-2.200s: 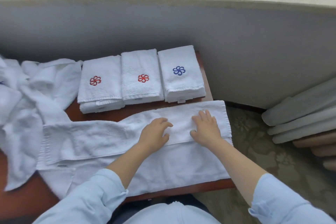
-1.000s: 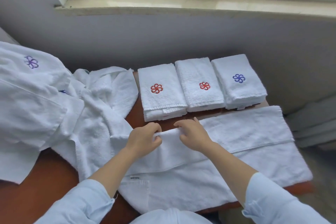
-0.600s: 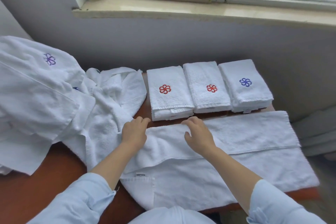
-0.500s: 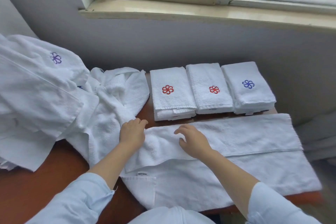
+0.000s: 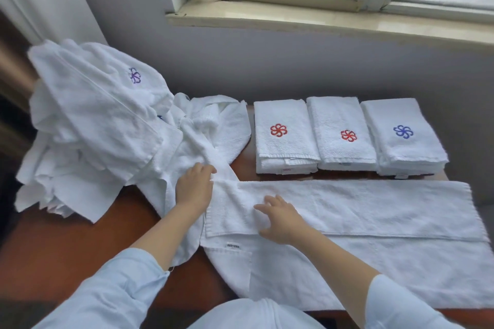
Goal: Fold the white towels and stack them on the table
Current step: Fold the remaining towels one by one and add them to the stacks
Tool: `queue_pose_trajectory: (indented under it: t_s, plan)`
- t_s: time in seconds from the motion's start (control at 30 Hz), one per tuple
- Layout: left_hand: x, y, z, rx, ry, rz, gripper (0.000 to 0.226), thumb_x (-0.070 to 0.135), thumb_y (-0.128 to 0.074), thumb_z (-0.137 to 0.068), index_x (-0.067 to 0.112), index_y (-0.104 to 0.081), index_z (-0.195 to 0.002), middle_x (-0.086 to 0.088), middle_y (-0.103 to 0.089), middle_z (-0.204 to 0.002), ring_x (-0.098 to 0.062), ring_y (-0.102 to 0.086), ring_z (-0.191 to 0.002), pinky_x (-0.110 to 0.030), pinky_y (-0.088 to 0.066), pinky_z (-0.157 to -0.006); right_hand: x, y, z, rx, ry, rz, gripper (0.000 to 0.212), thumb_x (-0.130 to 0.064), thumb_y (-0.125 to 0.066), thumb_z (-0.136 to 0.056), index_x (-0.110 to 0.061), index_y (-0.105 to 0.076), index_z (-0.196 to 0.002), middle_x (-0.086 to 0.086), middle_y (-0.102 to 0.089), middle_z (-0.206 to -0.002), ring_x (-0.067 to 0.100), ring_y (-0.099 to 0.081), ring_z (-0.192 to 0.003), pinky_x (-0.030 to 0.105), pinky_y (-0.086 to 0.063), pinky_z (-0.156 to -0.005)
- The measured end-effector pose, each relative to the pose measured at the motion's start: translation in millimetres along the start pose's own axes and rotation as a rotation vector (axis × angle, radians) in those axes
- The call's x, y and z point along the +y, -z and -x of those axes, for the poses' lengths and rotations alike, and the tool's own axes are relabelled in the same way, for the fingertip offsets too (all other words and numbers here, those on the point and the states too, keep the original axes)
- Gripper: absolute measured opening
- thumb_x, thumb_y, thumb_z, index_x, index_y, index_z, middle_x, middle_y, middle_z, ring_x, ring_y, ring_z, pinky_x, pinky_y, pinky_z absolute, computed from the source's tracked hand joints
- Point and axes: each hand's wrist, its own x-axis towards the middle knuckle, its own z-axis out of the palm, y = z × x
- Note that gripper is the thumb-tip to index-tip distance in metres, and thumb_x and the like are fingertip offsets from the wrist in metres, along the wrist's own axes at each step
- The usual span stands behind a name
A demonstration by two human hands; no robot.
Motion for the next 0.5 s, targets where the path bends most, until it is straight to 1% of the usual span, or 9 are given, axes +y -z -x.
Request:
queue_pose_trajectory:
  t_s: [0.07,0.13,0.23,0.3,0.37,0.4,0.43,0.5]
  plan:
    - [-2.3,-1.2,5.1,-0.008,0.011,0.037,0.025,0.023,-0.052,-0.097,0.024,-0.053,-0.122,0.001,-0.053,-0.120,-0.020,-0.053,-0.106,-0.031,-0.038,-0.074,-4.8,-4.7,-0.4,-0.007,0.046,0.002,0.057,-0.030,-0.060,-0.088,-0.029,-0.044,-0.143,0.001,-0.028,-0.153,0.025,-0.016,-0.146,0.044,-0.018,-0.117]
    - [-4.6,-3.0,12.7,-0.058,0.056,0.100,0.022,0.027,-0.053,-0.097,0.022,-0.051,-0.118,0.003,-0.054,-0.118,-0.020,-0.056,-0.102,-0.032,-0.040,-0.072,-10.2,-10.2,-1.8,-0.038,0.100,0.014,0.056,-0.028,-0.057,-0.091,-0.028,-0.043,-0.145,-0.001,-0.022,-0.158,0.023,-0.009,-0.150,0.045,-0.013,-0.120]
    - [-9.0,-3.4,25.6,-0.145,0.120,0.124,0.023,0.032,-0.054,-0.095,0.021,-0.046,-0.114,0.004,-0.060,-0.105,-0.021,-0.062,-0.093,-0.034,-0.044,-0.071,-21.3,-17.4,-4.0,-0.103,0.179,0.010,0.050,-0.023,-0.051,-0.092,-0.027,-0.045,-0.142,-0.002,-0.013,-0.163,0.020,-0.003,-0.152,0.049,-0.005,-0.121]
    - [-13.0,-4.4,35.6,-0.207,0.067,0.135,0.017,0.032,-0.057,-0.093,0.025,-0.049,-0.106,0.008,-0.059,-0.095,-0.018,-0.061,-0.088,-0.033,-0.046,-0.072,-29.1,-23.0,-4.8,-0.139,0.237,0.024,0.050,-0.016,-0.048,-0.091,-0.025,-0.047,-0.140,0.000,-0.016,-0.162,0.019,-0.004,-0.151,0.050,-0.003,-0.120]
    - [-15.6,-6.8,46.0,-0.284,-0.037,0.172,0.009,0.031,-0.059,-0.090,0.031,-0.054,-0.097,0.011,-0.059,-0.090,-0.012,-0.058,-0.087,-0.030,-0.047,-0.075,-35.9,-27.3,-4.9,-0.173,0.263,-0.032,0.056,-0.009,-0.045,-0.090,-0.023,-0.047,-0.144,-0.002,-0.023,-0.162,0.015,-0.009,-0.151,0.045,-0.003,-0.121]
    - [-15.5,-8.6,51.5,-0.323,-0.087,0.177,0.007,0.031,-0.060,-0.090,0.033,-0.056,-0.096,0.013,-0.060,-0.090,-0.009,-0.057,-0.089,-0.027,-0.046,-0.075,-38.2,-28.5,-4.1,-0.175,0.238,-0.123,0.058,-0.006,-0.042,-0.089,-0.024,-0.049,-0.143,-0.005,-0.029,-0.160,0.011,-0.015,-0.150,0.040,-0.007,-0.122]
    - [-15.0,-11.1,56.6,-0.347,-0.124,0.175,0.007,0.031,-0.060,-0.089,0.033,-0.059,-0.096,0.014,-0.061,-0.092,-0.007,-0.056,-0.091,-0.026,-0.045,-0.077,-39.6,-28.8,-3.0,-0.152,0.190,-0.226,0.058,-0.004,-0.041,-0.088,-0.026,-0.054,-0.140,-0.008,-0.040,-0.155,0.008,-0.027,-0.146,0.033,-0.017,-0.121]
    - [-14.3,-17.4,63.4,-0.338,-0.162,0.166,0.012,0.029,-0.060,-0.089,0.032,-0.063,-0.100,0.016,-0.062,-0.096,-0.005,-0.054,-0.097,-0.025,-0.044,-0.082,-38.9,-27.5,0.3,-0.026,0.079,-0.365,0.053,-0.004,-0.040,-0.088,-0.029,-0.064,-0.128,-0.013,-0.061,-0.134,0.006,-0.050,-0.130,0.027,-0.039,-0.107]
